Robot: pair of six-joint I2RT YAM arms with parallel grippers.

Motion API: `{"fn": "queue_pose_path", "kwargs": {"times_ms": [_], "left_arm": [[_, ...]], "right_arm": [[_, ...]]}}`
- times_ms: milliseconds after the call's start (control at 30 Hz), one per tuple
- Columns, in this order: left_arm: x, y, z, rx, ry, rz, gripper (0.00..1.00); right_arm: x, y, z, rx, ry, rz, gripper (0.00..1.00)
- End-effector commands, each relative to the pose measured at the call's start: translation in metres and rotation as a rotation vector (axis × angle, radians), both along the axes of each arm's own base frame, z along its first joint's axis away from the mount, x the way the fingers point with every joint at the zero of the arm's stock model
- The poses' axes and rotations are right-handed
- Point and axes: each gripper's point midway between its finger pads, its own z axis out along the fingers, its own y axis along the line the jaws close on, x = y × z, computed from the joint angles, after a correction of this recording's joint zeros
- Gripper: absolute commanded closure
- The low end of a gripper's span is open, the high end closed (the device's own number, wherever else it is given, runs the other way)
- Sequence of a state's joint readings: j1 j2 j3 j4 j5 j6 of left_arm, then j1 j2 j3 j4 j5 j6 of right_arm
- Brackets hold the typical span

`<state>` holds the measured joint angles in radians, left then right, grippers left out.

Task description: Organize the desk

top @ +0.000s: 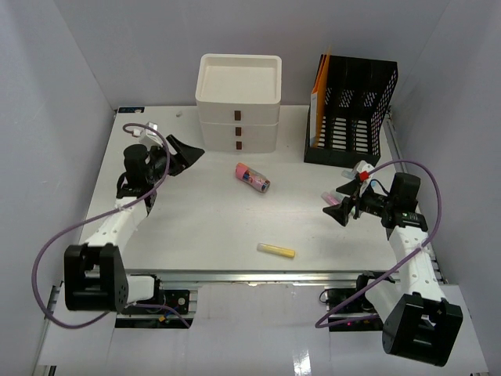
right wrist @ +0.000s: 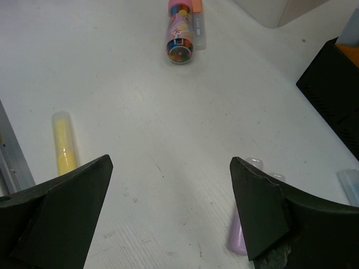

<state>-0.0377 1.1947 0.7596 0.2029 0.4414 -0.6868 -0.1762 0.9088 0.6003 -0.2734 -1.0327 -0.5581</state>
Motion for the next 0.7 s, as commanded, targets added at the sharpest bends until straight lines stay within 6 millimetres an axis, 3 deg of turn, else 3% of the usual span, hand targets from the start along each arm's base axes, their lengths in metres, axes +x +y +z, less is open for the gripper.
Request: {"fn": "queue_pose_path", "kwargs": {"times_ms": [0, 167, 333, 500, 567, 667], "left_arm": [[-0.003, -0.05, 0.033, -0.184, -0.084, -0.32, 0.16], [0.034, -0.073, 0.022, -0.116, -0.133, -0.338, 0.15], [0.063, -0.116, 0.019, -0.09, -0.238, -0.333, 0.17], [0.107, -0.13, 0.025, -0.057, -0.291, -0.208, 0.2], [0.122, -0.13, 0.014, 0.016, -0.291, -0.148, 0.2], [0.137, -0.126, 0.014, 0.122, -0.314, -0.069, 0.22]], "right_arm": [[-0.002, 0.002, 0.004, -0.007, -0.073, 0.056, 0.09], [-0.004, 0.002, 0.006, -0.01, -0.09, 0.057, 0.09], [-0.002, 0.001, 0.005, -0.017, -0.085, 0.045, 0.09], [-0.003, 0.001, 0.004, -0.019, -0.094, 0.053, 0.1], [-0.003, 0.001, 0.004, -0.019, -0.094, 0.052, 0.1], [-0.003, 0.001, 0.004, -0.018, -0.096, 0.056, 0.11]]}}
